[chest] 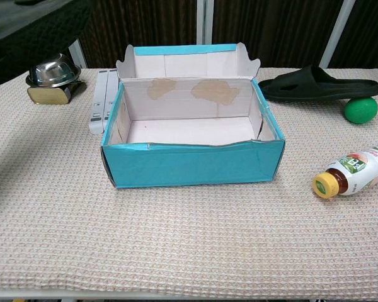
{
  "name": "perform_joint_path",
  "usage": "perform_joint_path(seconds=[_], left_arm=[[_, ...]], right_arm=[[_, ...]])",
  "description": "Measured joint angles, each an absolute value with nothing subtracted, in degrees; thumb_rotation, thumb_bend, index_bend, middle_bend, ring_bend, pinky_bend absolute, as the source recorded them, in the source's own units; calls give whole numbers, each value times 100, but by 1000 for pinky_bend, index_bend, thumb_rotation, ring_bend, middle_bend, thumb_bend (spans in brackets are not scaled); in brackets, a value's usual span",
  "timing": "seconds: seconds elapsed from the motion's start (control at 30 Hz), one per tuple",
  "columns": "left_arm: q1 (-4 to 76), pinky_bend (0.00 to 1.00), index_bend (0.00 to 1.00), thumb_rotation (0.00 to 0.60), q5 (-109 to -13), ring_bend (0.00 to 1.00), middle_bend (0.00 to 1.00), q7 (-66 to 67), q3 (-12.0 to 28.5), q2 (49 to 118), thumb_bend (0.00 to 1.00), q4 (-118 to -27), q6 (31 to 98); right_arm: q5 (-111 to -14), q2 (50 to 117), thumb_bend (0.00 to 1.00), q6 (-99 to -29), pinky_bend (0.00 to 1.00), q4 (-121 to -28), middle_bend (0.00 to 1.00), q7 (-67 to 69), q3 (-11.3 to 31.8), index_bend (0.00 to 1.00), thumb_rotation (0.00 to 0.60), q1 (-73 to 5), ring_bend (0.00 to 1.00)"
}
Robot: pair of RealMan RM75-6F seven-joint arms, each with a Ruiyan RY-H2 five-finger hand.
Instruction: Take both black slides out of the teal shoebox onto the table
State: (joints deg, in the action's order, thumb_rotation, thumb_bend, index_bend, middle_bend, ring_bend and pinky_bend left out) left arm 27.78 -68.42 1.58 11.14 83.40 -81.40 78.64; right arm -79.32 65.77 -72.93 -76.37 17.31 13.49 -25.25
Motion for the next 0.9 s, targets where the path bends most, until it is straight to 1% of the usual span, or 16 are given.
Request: perform_joint_path(seconds=[0.13, 0.27, 0.37, 0.4, 0.43, 0.47, 0.53, 0.6, 0.73, 0.9], left_arm=[[2670, 618, 623, 600, -6891, 607, 677, 389, 932, 8628, 349, -7289, 7886], [2585, 585, 579, 600, -6919, 574, 648, 610, 764, 8976, 343, -6554, 7746], [2538, 528, 505, 600, -6903, 497, 584, 787, 666, 9067, 273, -6420, 7486], [2531, 491, 456, 600, -6892, 449, 542, 835, 643, 9065, 230, -6436, 7399], [2523, 441, 392, 600, -6864, 385, 482, 896, 615, 9043, 172, -6488, 7273], [2518, 409, 354, 600, -6835, 345, 444, 937, 595, 9011, 139, -6553, 7172], [2511, 329, 264, 600, -6746, 235, 335, 1002, 563, 8887, 66, -6787, 6934], [2507, 284, 217, 600, -6656, 175, 268, 1016, 549, 8735, 32, -7065, 6728], [2470, 249, 186, 600, -6523, 128, 221, 933, 537, 8283, 12, -7832, 6403], [2287, 244, 186, 600, -6629, 127, 219, 604, 527, 7714, 12, -8565, 6470]], right_arm=[[-7941, 6567, 92, -7312, 0, -7639, 151, 1777, 1346, 3, 600, -2500, 0], [-7937, 6537, 92, -7339, 0, -7649, 152, 1805, 1337, 3, 600, -2451, 0], [-7924, 6517, 92, -7332, 0, -7661, 151, 1844, 1335, 3, 600, -2429, 0], [-7923, 6512, 92, -7340, 0, -7667, 151, 1856, 1336, 3, 600, -2420, 0], [-7924, 6504, 92, -7352, 0, -7674, 151, 1868, 1337, 3, 600, -2411, 0], [-7925, 6492, 92, -7362, 0, -7682, 151, 1878, 1341, 3, 600, -2401, 0], [-7925, 6474, 92, -7378, 0, -7696, 151, 1881, 1346, 3, 600, -2388, 0], [-7922, 6457, 92, -7394, 0, -7713, 150, 1882, 1354, 3, 600, -2374, 0], [-7911, 6429, 92, -7406, 0, -7754, 149, 1874, 1354, 3, 600, -2341, 0], [-7910, 6371, 92, -7373, 0, -7859, 143, 1870, 1252, 3, 600, -2240, 0]])
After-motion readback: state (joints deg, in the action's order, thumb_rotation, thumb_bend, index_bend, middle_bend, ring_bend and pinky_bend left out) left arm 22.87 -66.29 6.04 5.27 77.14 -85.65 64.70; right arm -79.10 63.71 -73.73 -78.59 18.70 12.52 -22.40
